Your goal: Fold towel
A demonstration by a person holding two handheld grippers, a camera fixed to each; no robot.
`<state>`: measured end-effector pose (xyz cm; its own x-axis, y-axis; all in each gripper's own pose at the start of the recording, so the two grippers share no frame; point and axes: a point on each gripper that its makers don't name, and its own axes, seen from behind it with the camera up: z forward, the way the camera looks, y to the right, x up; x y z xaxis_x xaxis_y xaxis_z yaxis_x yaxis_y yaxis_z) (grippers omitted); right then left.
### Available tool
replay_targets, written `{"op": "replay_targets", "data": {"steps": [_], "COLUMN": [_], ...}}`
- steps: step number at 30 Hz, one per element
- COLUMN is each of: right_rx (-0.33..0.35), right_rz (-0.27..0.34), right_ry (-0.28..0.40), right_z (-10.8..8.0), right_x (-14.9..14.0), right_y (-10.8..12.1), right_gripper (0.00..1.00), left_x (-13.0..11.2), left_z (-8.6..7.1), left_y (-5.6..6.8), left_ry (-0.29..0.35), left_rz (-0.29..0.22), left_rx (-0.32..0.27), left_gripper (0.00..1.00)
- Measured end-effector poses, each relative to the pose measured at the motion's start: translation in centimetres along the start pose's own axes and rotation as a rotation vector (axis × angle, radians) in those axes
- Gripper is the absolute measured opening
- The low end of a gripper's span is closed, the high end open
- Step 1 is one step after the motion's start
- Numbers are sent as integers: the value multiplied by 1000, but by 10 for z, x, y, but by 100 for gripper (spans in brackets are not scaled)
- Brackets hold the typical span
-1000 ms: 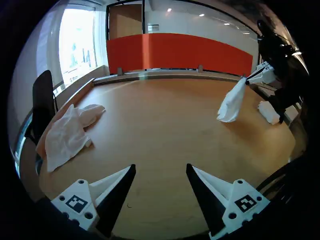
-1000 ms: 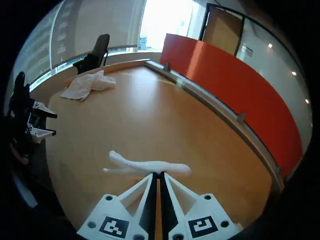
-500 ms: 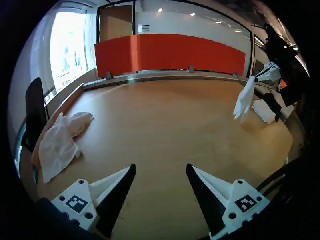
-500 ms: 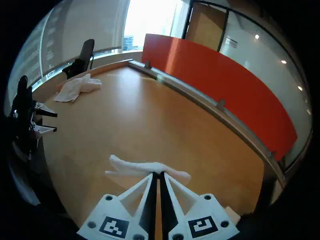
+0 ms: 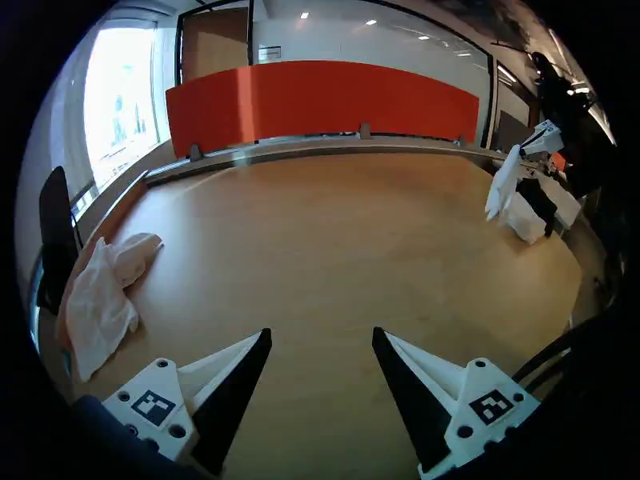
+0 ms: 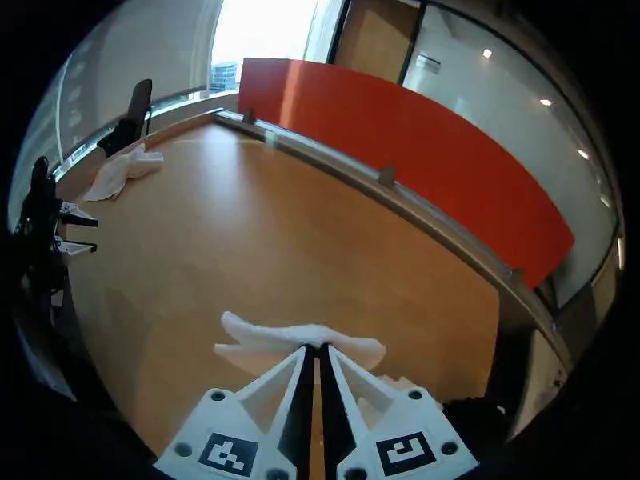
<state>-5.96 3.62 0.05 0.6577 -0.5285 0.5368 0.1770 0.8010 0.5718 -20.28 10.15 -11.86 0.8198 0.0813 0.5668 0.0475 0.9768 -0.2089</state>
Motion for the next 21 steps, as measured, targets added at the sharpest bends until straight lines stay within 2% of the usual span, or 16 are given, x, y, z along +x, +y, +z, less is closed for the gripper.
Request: {"op": "replay_targets", "data": {"steps": [5, 10, 17, 21], "right_rx": [-26, -54, -88, -100], "right_rz": [15, 32, 53, 65], "right_ry": [-22, -24, -20, -18], "right_z": [-5, -12, -16, -14], "right_x": [-11, -11, -3, 1], "right_y": [37, 70, 108, 122], "right_gripper": [5, 5, 5, 5], "left_x": [3, 4, 6, 8], "left_z": [3, 6, 10, 10], "left_y": [4, 5, 10, 12], "left_ry": [-4, -11, -15, -15], "left_rz": [3, 8, 18, 25], "left_rx": [-2, -2, -4, -5], "left_gripper": [93, 93, 93, 93]}}
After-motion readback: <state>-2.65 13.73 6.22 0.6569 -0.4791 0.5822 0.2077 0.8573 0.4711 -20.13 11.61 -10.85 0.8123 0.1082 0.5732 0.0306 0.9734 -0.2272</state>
